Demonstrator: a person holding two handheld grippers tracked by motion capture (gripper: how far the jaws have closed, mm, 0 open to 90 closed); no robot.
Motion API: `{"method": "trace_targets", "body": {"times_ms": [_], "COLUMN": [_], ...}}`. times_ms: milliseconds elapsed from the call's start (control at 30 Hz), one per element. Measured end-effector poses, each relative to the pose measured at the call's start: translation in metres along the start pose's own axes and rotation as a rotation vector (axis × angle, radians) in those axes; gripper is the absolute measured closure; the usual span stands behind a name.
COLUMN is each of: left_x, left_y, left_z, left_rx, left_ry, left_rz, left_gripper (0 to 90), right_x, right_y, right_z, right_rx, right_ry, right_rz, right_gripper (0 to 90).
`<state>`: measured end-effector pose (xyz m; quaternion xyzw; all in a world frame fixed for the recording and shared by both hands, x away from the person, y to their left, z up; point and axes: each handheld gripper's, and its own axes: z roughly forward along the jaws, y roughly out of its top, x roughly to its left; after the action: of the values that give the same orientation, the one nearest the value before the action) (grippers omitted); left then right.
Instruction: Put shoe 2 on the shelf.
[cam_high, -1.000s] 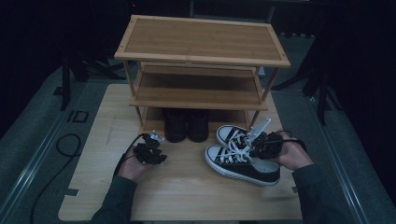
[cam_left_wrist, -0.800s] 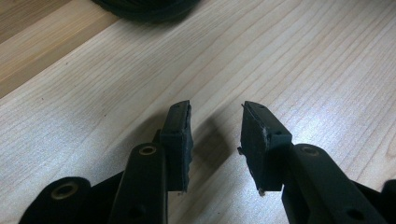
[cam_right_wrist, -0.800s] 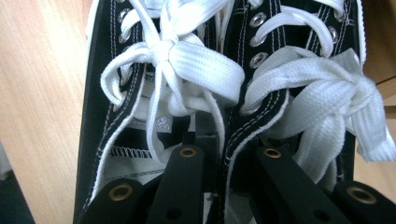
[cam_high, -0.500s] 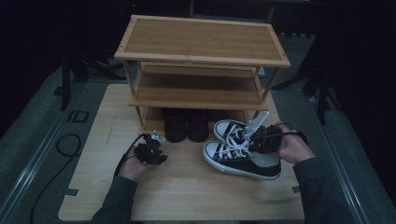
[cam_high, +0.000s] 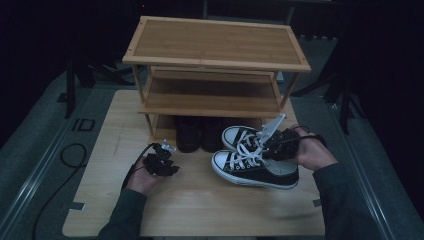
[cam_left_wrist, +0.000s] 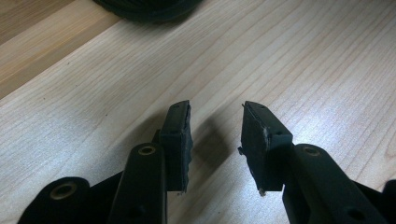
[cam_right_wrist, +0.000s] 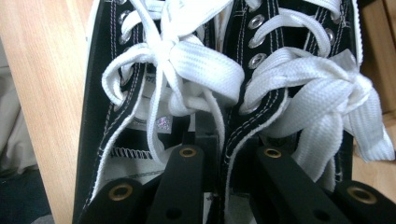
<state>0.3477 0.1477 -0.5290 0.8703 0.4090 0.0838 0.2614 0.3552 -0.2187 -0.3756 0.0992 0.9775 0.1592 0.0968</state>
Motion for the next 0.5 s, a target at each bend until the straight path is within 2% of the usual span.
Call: {"method": "trace_targets", "body": {"times_ms": [500], "left_x": [0.001], "left_y": [-0.001], "left_z": [-0.002], "left_rx": [-0.011], "left_ry": [-0.001], "left_rz": [-0.008], "left_gripper": [62.1], "right_x": [-0.001], "right_y": [0.023], "right_z": [-0.016], "right_rx": [-0.04], "right_ry": [0.027], "right_rz": [-0.083], "right_gripper": [85.6]}}
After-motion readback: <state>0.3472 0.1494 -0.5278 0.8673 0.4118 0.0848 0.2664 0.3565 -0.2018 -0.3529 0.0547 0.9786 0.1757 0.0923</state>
